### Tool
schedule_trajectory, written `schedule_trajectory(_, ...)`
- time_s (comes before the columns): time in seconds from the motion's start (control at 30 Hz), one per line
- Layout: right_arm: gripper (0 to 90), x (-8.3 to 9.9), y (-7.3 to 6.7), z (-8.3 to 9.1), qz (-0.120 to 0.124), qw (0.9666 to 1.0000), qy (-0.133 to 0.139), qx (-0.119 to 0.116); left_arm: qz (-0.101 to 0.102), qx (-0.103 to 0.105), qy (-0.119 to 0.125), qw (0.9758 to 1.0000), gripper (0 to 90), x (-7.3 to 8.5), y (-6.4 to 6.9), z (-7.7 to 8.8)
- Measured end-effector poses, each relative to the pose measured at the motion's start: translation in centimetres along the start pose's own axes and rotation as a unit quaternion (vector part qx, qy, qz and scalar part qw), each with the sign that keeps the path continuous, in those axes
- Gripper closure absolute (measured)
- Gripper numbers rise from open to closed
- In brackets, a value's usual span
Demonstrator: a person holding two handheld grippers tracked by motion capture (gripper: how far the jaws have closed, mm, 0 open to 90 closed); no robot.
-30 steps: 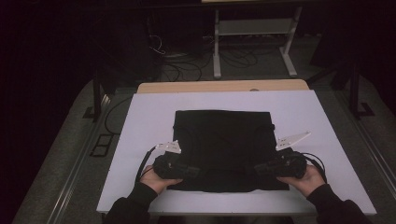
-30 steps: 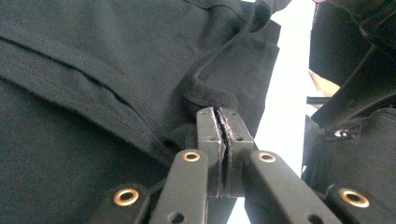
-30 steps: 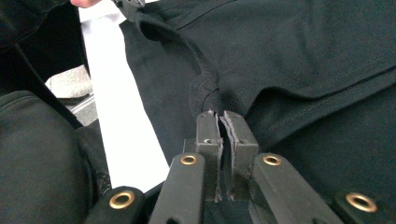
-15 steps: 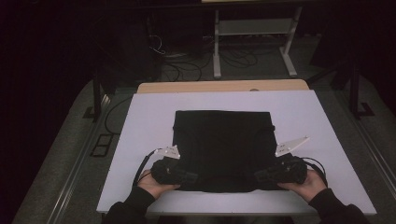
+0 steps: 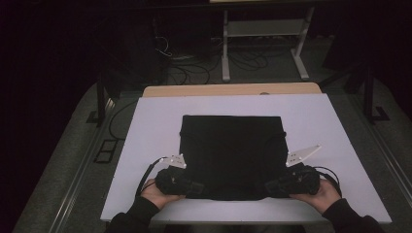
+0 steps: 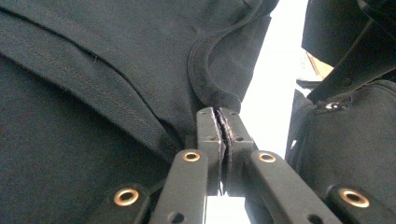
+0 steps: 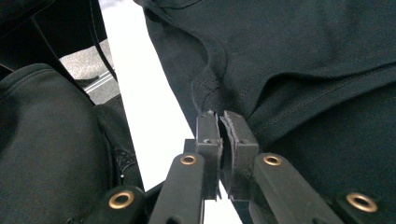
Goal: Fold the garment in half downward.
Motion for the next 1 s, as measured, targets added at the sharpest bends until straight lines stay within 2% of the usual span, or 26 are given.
schedule_trajectory(0.57,83.5,0.7,-0.6,0.0,0.002,1.0000,-0.006,0.000,-0.005,0.011,-0.020,0.9997,85.1,0.7,0.8,-0.4)
schedule_trajectory(0.63,81.5,0.7,-0.5,0.0,-0.004,1.0000,-0.006,0.001,-0.004,0.015,-0.020,0.9997,81.1,0.7,0.9,-0.4)
schedule_trajectory(0.7,79.6,0.7,-0.5,0.1,-0.005,1.0000,-0.003,0.002,-0.012,0.013,-0.021,0.9996,78.3,0.8,1.0,-0.5)
schedule_trajectory(0.73,75.8,0.6,-0.5,0.2,-0.004,1.0000,0.003,0.005,-0.013,0.009,-0.021,0.9997,69.5,0.8,1.1,-0.5)
schedule_trajectory(0.77,74.3,0.5,-0.5,0.3,-0.005,1.0000,0.005,0.006,-0.015,0.006,-0.021,0.9997,65.5,0.8,1.0,-0.5)
schedule_trajectory(0.8,74.3,0.5,-0.5,0.3,-0.005,1.0000,0.005,0.006,-0.018,0.004,-0.020,0.9996,65.5,0.8,1.0,-0.5)
schedule_trajectory(0.83,69.5,0.4,-0.5,0.4,-0.004,0.9999,0.012,0.011,-0.017,0.004,-0.015,0.9997,58.4,0.7,1.0,-0.4)
schedule_trajectory(0.87,69.5,0.4,-0.5,0.4,-0.004,0.9999,0.012,0.011,-0.020,0.003,-0.011,0.9997,58.4,0.6,1.0,-0.3)
schedule_trajectory(0.9,67.4,0.4,-0.5,0.5,-0.005,0.9998,0.016,0.013,-0.021,-0.001,-0.008,0.9997,55.9,0.5,1.0,-0.2)
schedule_trajectory(0.93,61.4,0.3,-0.4,0.6,-0.007,0.9996,0.020,0.017,-0.022,-0.008,-0.005,0.9997,48.8,0.5,0.9,-0.2)
schedule_trajectory(1.0,58.2,0.3,-0.4,0.7,-0.007,0.9995,0.023,0.019,-0.028,-0.020,0.001,0.9994,45.6,0.3,0.8,0.0)
Point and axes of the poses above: each handheld gripper's, and its own axes: z roughly backward along the jaws, x roughly out of its underside, y roughly to its right, the point moved 8 cm from there along -z, roughly forward along the jaws, and after that the axes turned 14 degrees about -z, right-handed, at the moved point
